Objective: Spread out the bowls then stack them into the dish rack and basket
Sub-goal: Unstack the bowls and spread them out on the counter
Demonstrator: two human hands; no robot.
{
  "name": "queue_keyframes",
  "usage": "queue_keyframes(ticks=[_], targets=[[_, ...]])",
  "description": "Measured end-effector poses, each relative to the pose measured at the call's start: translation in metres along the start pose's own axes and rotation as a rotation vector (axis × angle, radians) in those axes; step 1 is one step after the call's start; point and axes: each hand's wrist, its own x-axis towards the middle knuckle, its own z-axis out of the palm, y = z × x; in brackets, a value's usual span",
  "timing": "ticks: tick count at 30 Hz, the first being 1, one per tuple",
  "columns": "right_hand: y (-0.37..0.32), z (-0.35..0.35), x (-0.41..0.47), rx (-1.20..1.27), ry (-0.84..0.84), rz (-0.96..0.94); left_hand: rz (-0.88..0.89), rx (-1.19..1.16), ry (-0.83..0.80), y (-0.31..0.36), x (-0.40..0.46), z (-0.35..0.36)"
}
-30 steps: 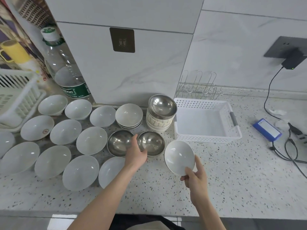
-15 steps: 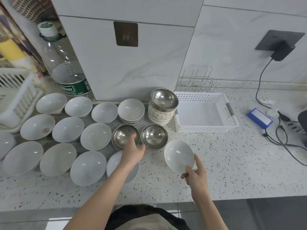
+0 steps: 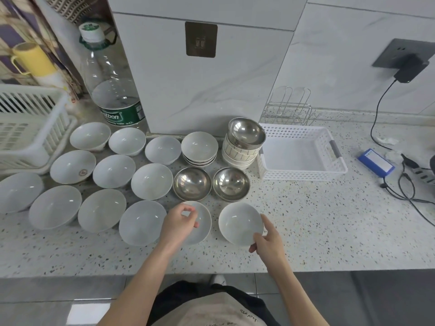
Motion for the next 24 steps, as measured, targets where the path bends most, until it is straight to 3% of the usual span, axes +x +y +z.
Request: queue_keyframes(ticks=[24], targets=[[0.002,0.012,0.000,0.012,-0.085,-0.016,-0.014,0.008,0.004,-0.001,0.001,0.008]])
